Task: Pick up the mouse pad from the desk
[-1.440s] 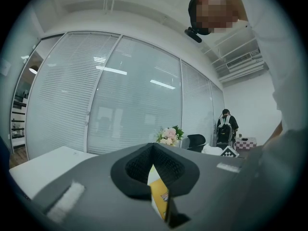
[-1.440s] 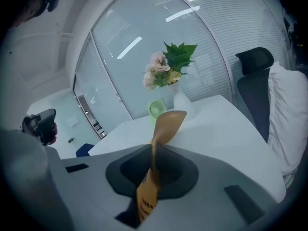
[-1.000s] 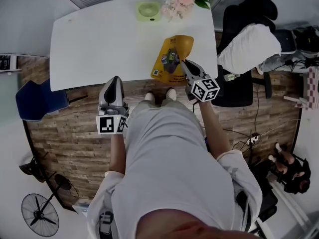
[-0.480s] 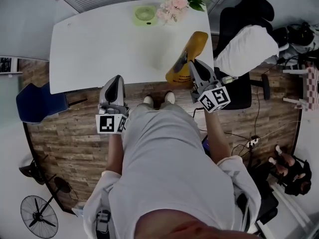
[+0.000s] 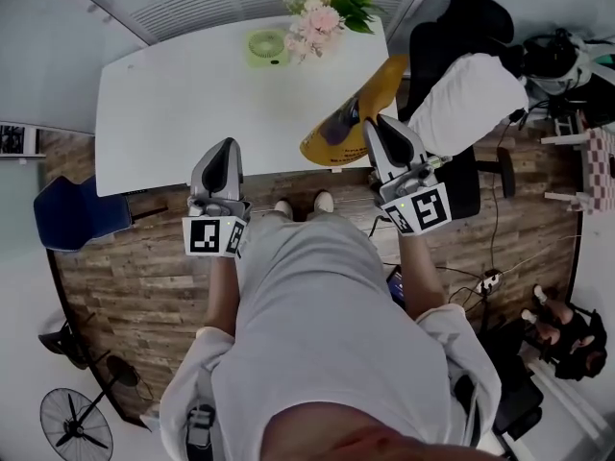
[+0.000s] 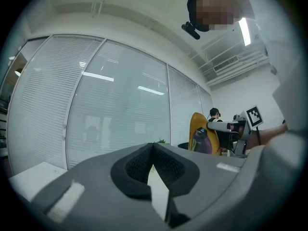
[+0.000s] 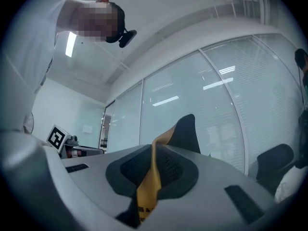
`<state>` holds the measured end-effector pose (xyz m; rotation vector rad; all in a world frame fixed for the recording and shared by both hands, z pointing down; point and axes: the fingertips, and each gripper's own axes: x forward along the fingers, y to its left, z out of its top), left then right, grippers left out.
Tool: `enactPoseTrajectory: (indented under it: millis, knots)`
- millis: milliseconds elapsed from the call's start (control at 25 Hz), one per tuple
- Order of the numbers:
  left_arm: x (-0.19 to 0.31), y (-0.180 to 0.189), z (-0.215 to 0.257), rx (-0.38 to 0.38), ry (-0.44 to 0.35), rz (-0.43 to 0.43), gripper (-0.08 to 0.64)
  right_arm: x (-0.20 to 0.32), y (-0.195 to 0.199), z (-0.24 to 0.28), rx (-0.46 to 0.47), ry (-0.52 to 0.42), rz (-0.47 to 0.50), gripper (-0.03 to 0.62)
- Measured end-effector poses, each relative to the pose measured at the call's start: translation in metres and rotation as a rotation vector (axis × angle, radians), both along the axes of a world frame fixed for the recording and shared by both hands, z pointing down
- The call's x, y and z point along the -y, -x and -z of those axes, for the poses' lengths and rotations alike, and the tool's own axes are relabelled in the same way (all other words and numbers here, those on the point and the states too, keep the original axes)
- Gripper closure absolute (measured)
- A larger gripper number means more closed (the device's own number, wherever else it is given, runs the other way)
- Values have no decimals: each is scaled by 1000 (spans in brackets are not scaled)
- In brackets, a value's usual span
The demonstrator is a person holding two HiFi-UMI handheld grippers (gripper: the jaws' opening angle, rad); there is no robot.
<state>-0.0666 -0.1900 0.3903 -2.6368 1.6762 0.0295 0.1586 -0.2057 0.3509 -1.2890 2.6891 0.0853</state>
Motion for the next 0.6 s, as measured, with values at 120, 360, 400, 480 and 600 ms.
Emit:
enactPoseTrajectory:
  millis: [120, 360, 400, 480, 600]
  knots:
    - [4, -11, 14, 3, -18, -1, 566, -3, -4, 26, -24, -79, -9, 559]
    - [7, -27, 38, 7, -51, -13, 566, -5, -9, 54, -84, -180, -39, 558]
    - [7, -28, 41, 5, -51, -18, 566, -4, -8, 55, -100, -184, -53, 558]
    - [10, -30, 46, 2, -52, -32, 566, -3, -4, 58, -111, -188, -84, 558]
    - [17, -33, 51, 0, -58, -51, 566, 0, 0, 59, -127, -180, -119, 558]
